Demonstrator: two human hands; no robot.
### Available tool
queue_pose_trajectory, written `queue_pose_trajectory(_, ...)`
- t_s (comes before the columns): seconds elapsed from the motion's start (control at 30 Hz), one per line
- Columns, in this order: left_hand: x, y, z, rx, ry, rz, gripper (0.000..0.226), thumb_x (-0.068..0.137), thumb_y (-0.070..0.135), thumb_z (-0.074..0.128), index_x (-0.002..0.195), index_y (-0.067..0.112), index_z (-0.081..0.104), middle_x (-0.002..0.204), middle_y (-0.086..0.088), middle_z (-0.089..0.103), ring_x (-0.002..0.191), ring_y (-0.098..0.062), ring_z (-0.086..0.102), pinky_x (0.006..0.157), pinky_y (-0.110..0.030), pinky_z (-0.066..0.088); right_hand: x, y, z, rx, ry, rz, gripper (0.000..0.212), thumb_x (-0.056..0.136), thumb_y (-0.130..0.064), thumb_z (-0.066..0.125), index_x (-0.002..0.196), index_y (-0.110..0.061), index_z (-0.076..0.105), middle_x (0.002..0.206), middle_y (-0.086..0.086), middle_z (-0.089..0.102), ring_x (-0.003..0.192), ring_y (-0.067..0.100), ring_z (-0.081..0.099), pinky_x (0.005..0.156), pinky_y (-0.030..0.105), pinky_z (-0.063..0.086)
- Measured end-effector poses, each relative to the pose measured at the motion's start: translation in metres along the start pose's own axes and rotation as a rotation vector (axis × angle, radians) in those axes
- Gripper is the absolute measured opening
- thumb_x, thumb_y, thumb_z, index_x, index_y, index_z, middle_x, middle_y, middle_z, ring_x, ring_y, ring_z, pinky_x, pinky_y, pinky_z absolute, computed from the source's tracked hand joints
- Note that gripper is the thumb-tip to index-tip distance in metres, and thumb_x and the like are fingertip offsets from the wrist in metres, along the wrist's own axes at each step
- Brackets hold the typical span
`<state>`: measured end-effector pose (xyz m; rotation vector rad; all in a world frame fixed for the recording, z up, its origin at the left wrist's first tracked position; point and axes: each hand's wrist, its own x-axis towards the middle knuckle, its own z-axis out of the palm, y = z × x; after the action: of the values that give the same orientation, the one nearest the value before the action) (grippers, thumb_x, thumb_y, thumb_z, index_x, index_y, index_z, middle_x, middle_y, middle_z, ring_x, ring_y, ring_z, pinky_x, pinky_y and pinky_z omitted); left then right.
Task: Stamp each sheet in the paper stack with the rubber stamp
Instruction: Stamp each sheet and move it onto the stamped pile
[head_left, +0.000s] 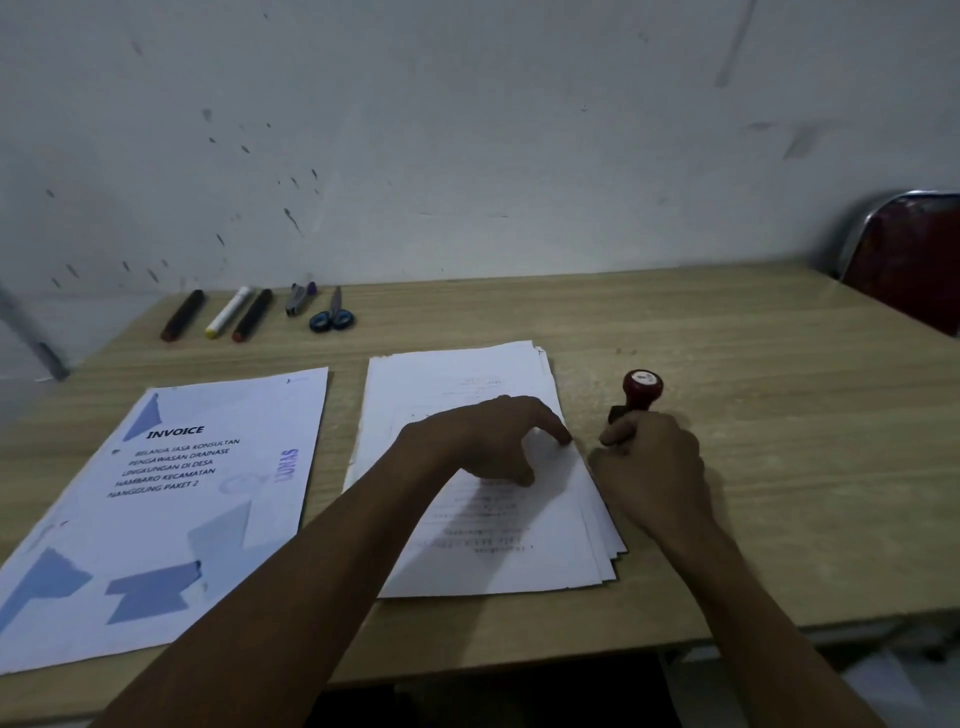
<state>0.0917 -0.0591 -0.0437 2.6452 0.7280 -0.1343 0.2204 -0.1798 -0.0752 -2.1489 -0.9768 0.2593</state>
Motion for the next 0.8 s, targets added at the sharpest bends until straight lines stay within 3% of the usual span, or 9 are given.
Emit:
queue_pose_trajectory(0.1,-0.004,-0.009,0.004,-0.058,0.061,-0.042,0.066,0.08,0.021,0.074,0.139,0.028,0.044,0.146,0.004,0.042,0.132,-0.017,0.039,0.106,-0.032,0.033,0.003,-0.004,0.0,0.047,0.123,0.021,0.033,0.08,-0.019,0.071,0.104,-0.012,0.049,0.093,0.001,0.056,0.085,0.024,0.055,0.067,0.03,0.039)
queue_pose_trajectory(0.23,-0.008,-0.018,0.007,-0.12,0.117,-0.045,0.059,0.078,0.029,0.077,0.132,0.024,0.054,0.143,0.006,0.047,0.128,-0.015,0.045,0.102,-0.027,0.035,0.007,-0.007,0.0,0.098,0.233,0.056,0.05,0.08,-0.024,0.072,0.11,-0.009,0.034,0.097,0.011,0.058,0.092,0.037,0.06,0.069,0.035,0.042)
queue_pose_trajectory(0.33,-0.011,-0.022,0.009,-0.131,0.133,-0.048,0.054,0.077,0.034,0.076,0.128,0.026,0.058,0.144,0.009,0.046,0.129,-0.014,0.043,0.099,-0.023,0.03,0.008,-0.008,-0.001,0.118,0.301,0.041,0.063,0.075,-0.028,0.077,0.113,-0.015,0.028,0.096,0.006,0.056,0.081,0.032,0.058,0.068,0.035,0.04)
queue_pose_trajectory(0.43,-0.011,-0.021,0.01,-0.124,0.125,-0.045,0.054,0.079,0.035,0.074,0.129,0.033,0.054,0.146,0.01,0.042,0.133,-0.013,0.038,0.101,-0.025,0.028,0.011,-0.009,-0.004,0.153,0.358,0.003,0.077,0.07,-0.03,0.083,0.124,-0.019,0.03,0.118,0.009,0.052,0.08,0.023,0.049,0.069,0.035,0.039)
queue_pose_trajectory(0.5,-0.01,-0.017,0.008,-0.122,0.104,-0.035,0.054,0.08,0.031,0.073,0.13,0.036,0.053,0.146,0.01,0.042,0.132,-0.014,0.038,0.102,-0.028,0.032,0.016,-0.009,-0.006,0.15,0.364,-0.049,0.076,0.07,-0.032,0.084,0.128,-0.025,0.035,0.126,0.008,0.046,0.09,0.023,0.052,0.072,0.036,0.044)
queue_pose_trajectory(0.57,-0.008,-0.013,0.006,-0.112,0.086,-0.03,0.054,0.081,0.027,0.073,0.13,0.035,0.053,0.145,0.009,0.041,0.132,-0.014,0.038,0.102,-0.029,0.032,0.022,-0.008,-0.007,0.087,0.346,-0.112,0.062,0.076,-0.034,0.079,0.127,-0.027,0.045,0.125,0.006,0.046,0.103,0.027,0.055,0.075,0.038,0.049)
queue_pose_trajectory(0.67,-0.005,-0.014,0.005,-0.09,0.089,-0.042,0.058,0.08,0.028,0.074,0.133,0.031,0.051,0.145,0.008,0.042,0.131,-0.015,0.039,0.1,-0.027,0.032,0.027,-0.007,-0.009,0.036,0.332,-0.148,0.037,0.085,-0.03,0.07,0.119,-0.024,0.056,0.118,0.006,0.05,0.101,0.031,0.058,0.075,0.038,0.048)
queue_pose_trajectory(0.8,-0.007,-0.018,0.009,-0.12,0.135,-0.063,0.063,0.078,0.031,0.077,0.134,0.03,0.05,0.144,0.008,0.043,0.131,-0.014,0.039,0.097,-0.024,0.029,0.029,-0.006,-0.013,-0.066,0.207,-0.125,0.048,0.083,-0.038,0.072,0.121,-0.023,0.045,0.117,0.007,0.052,0.103,0.031,0.056,0.078,0.039,0.047)
